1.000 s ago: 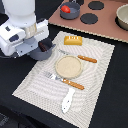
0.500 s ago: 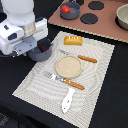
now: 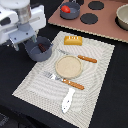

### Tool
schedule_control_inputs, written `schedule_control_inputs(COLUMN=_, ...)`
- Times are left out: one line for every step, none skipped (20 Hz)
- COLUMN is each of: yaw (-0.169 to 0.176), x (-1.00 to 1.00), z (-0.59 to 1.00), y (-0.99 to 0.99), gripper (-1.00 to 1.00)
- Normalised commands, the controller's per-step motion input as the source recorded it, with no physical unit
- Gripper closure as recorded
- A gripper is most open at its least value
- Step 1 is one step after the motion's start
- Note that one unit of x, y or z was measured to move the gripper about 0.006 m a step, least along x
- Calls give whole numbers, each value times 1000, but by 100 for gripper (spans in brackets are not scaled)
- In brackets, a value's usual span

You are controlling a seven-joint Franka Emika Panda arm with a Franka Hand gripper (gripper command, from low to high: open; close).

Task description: Interact with the objects in diverse but meaningful ways.

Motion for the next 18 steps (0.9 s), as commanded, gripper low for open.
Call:
schedule_control_inputs(yaw=0, x=1000, z=429, y=311, gripper=-100)
schedule_control_inputs(yaw=0, x=1000, z=403, y=331, gripper=-100)
schedule_control_inputs(yaw=0, x=1000, z=380, y=343, gripper=-100)
schedule_control_inputs(yaw=0, x=1000, z=363, y=357, gripper=-100)
schedule_control_inputs(yaw=0, x=1000, z=346, y=366, gripper=-100)
schedule_control_inputs(yaw=0, x=1000, z=343, y=366, gripper=-100)
schedule_control_inputs(yaw=0, x=1000, z=346, y=374, gripper=-100)
schedule_control_inputs(yaw=0, x=1000, z=331, y=374, gripper=-100)
schedule_control_inputs(yaw=0, x=1000, z=326, y=383, gripper=-100)
schedule_control_inputs(yaw=0, x=1000, z=326, y=397, gripper=-100)
schedule_control_inputs(yaw=0, x=1000, z=326, y=400, gripper=-100)
schedule_control_inputs(yaw=0, x=1000, z=334, y=411, gripper=-100)
schedule_control_inputs(yaw=0, x=986, z=331, y=423, gripper=-100)
schedule_control_inputs(yaw=0, x=980, z=326, y=423, gripper=-100)
schedule_control_inputs(yaw=0, x=971, z=314, y=420, gripper=-100)
schedule_control_inputs(yaw=0, x=949, z=297, y=417, gripper=-100)
schedule_control_inputs(yaw=2, x=906, z=249, y=414, gripper=-100)
schedule_control_inputs(yaw=5, x=883, z=191, y=414, gripper=-100)
